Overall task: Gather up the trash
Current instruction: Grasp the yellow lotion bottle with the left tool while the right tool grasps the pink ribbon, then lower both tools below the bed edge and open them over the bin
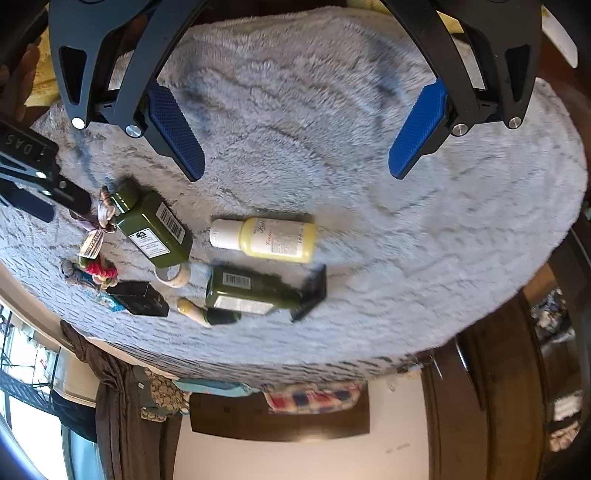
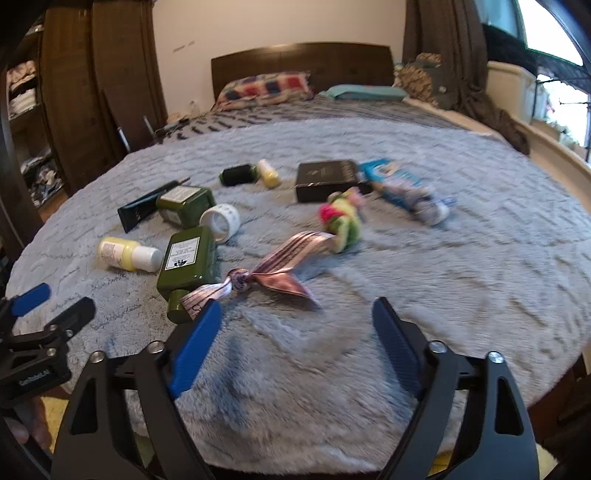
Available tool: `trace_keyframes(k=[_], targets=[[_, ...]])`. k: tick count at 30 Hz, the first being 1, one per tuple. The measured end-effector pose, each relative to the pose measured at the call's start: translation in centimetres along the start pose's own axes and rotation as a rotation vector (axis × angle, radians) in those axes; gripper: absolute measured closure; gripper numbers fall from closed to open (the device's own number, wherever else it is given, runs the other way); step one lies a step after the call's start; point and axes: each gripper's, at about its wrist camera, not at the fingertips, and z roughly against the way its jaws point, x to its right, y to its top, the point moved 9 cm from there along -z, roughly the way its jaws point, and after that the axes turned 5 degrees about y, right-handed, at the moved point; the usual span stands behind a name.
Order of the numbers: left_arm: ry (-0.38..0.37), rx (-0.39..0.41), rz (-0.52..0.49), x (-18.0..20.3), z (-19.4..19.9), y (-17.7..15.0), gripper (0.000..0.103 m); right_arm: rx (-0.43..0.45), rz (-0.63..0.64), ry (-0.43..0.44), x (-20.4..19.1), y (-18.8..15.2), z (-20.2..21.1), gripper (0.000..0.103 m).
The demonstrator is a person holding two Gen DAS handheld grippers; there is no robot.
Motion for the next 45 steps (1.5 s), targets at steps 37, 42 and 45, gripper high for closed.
trace_keyframes(k=[37,42,45], targets=[[-0.082,-0.057,-0.049,3.1,-5.1,2.2,0.023,0.013,0.051,-0.005,1.1,1.8,-1.4,0.088],[-0.113,-0.038,-0.016,3.0,-1.6,0.4,0.023,0.021,0.053,0.015,0.6,0.2,1.7,0.088],[-0.135,-0.018,0.004,3.1,0.8,-0.4,0.023,0.043,0.043,0.030,0.4,-0.4,4.0,0.088]])
